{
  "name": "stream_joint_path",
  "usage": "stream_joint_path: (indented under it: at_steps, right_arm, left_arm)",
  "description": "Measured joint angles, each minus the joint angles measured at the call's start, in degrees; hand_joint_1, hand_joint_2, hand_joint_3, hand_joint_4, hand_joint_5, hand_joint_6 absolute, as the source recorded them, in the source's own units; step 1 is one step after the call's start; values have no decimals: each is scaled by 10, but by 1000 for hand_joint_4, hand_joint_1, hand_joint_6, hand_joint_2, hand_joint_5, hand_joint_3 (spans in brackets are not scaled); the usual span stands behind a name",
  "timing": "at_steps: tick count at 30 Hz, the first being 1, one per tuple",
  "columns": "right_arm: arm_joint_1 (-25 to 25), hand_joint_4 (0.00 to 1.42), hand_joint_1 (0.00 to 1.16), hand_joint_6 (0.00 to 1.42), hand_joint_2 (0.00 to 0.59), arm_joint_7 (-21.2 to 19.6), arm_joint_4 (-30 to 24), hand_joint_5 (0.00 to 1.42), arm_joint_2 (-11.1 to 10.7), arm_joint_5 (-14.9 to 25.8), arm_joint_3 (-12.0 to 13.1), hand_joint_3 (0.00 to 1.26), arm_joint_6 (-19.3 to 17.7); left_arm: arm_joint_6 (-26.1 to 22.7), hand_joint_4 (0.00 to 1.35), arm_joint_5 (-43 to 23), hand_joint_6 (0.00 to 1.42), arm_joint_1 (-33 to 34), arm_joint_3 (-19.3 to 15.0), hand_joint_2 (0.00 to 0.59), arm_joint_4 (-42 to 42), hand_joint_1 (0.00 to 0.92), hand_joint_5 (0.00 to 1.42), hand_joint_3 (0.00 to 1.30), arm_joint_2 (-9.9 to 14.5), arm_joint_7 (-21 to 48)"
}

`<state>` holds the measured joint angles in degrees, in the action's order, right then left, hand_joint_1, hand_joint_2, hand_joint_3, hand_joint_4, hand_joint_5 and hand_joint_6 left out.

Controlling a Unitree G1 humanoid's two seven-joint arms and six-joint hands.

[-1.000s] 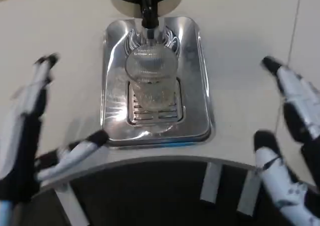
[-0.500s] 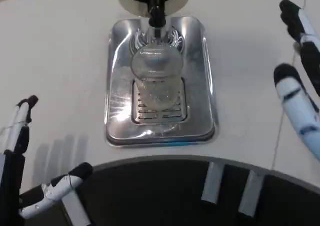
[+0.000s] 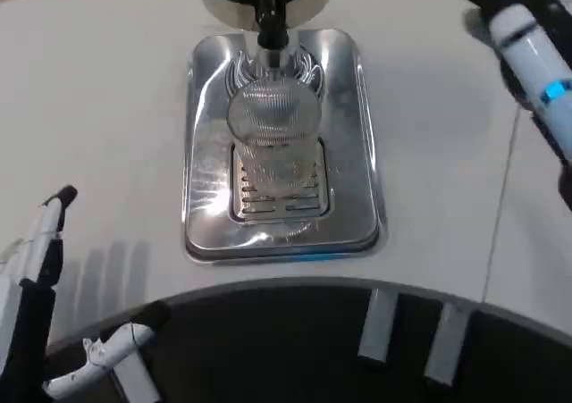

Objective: Grasp the cup under the faucet to collect the drink, then remove the cup.

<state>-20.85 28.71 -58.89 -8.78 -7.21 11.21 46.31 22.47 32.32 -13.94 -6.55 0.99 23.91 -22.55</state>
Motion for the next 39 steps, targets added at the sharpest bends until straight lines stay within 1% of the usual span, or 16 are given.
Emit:
stream_joint_path:
  at_steps: [1, 4, 6, 10, 11, 14, 18, 24, 26, 29, 35, 37, 39]
  right_arm:
    - [-7, 0, 7, 0, 586, -2, 3, 0, -2, 6, -3, 0, 6]
    - [-53, 0, 2, 0, 586, -21, 35, 0, -3, 47, -19, 0, 32]
    - [-64, 0, 0, 0, 586, -25, 44, 0, -6, 63, -26, 0, 37]
    - [-92, 0, 0, 0, 586, -40, 80, 0, -18, 94, -51, 0, 42]
    - [-94, 0, 0, 0, 586, -42, 83, 0, -19, 97, -54, 0, 42]
    - [-107, 0, 0, 0, 586, -66, 117, 0, -18, 105, -86, 0, 40]
    - [-128, 0, 0, 0, 580, -83, 144, 0, -19, 109, -113, 0, 24]
    - [-155, 0, 0, 0, 572, -105, 188, 0, -20, 110, -137, 0, -11]
    - [-161, 0, 0, 0, 569, -108, 203, 0, -21, 109, -150, 0, -22]
    - [-168, 0, 0, 0, 567, -112, 209, 0, -21, 109, -163, 0, -32]
    - [-172, 0, 0, 0, 561, -122, 225, 0, -14, 110, -183, 0, -38]
    - [-174, 0, 0, 0, 559, -123, 225, 0, -14, 109, -189, 0, -38]
    - [-177, 0, 0, 0, 558, -123, 224, 0, -20, 109, -196, 0, -37]
  left_arm:
    - [0, 0, 0, 90, 1, 1, 76, -1, 234, 85, 6, 0, 0]
    - [0, 0, 0, 81, 7, 4, 76, -4, 229, 82, 0, 0, 4]
    - [0, 0, 0, 79, 8, 4, 76, -4, 228, 78, 0, 0, 4]
    - [0, 0, -1, 76, 11, 4, 78, -6, 223, 74, 0, 0, 7]
    - [0, 0, -1, 75, 11, 5, 78, -6, 221, 73, 0, 0, 7]
    - [0, 0, -1, 73, 13, 6, 75, -7, 211, 61, 0, 0, 8]
    - [0, 0, -2, 60, 13, 6, 79, -8, 197, 55, 0, 0, 8]
    - [1, 0, -4, 57, 12, 5, 77, -13, 179, 47, 0, 0, 8]
    - [1, 0, -4, 56, 11, 5, 77, -14, 178, 47, 0, 0, 8]
    - [2, 0, -4, 56, 11, 5, 74, -15, 177, 46, 0, 0, 8]
    - [5, 0, -6, 56, 10, 5, 72, -19, 176, 46, 0, 0, 8]
    - [8, 0, -6, 56, 10, 4, 72, -20, 176, 46, 0, 0, 8]
    - [10, 0, -6, 56, 10, 4, 72, -22, 176, 46, 0, 0, 8]
